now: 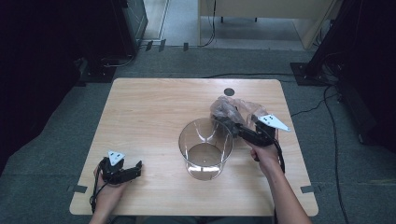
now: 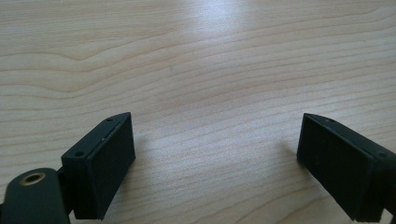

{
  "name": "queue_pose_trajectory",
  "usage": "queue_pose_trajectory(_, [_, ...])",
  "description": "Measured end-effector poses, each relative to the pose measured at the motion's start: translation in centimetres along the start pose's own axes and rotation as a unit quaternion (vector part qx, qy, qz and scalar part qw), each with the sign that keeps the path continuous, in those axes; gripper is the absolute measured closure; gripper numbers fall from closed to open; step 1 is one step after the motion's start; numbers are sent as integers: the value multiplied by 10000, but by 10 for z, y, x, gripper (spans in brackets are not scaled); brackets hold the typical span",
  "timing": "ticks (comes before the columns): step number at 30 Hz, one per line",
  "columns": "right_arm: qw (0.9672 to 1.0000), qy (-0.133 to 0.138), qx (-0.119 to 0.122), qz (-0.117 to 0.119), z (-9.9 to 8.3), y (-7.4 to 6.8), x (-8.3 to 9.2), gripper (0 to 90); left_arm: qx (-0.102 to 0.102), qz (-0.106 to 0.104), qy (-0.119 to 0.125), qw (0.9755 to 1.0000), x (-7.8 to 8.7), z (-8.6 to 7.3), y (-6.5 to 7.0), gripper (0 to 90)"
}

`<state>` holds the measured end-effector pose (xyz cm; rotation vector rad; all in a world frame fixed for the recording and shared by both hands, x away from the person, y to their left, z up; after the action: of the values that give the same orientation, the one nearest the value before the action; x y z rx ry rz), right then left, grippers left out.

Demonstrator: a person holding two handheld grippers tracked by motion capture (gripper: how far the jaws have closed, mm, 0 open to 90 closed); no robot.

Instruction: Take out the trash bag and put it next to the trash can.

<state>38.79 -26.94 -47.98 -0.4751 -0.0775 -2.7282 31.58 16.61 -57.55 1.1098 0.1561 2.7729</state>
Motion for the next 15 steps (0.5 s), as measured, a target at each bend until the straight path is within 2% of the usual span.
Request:
queue_pose_trajectory(3, [9996, -178, -12, 220, -8, -2, 5, 144, 0, -1, 1, 10000, 0, 0, 0, 109])
queue_pose_trajectory(4, [9995, -217, 8, 249, -11, -2, 7, 141, -1, -1, 1, 10000, 0, 0, 0, 109])
queue_pose_trajectory(9, [9984, -431, 263, 273, -30, -6, 13, 87, -5, -1, -4, 10000, 0, 0, 0, 110])
queue_pose_trajectory(15, [9966, -555, 521, 304, -41, -8, 18, 14, -7, 2, -6, 10000, 0, 0, 0, 110])
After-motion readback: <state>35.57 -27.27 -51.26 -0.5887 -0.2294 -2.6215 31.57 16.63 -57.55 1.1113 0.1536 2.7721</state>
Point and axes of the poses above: each handheld gripper's, and its own axes: x roughly backward along the jaws, z roughly out of its top, y roughly to its right, the point moved 8 cm from there along -x, roughly forward along the jaws, and after that the axes turned 12 degrees about x, right-handed, at the moved point
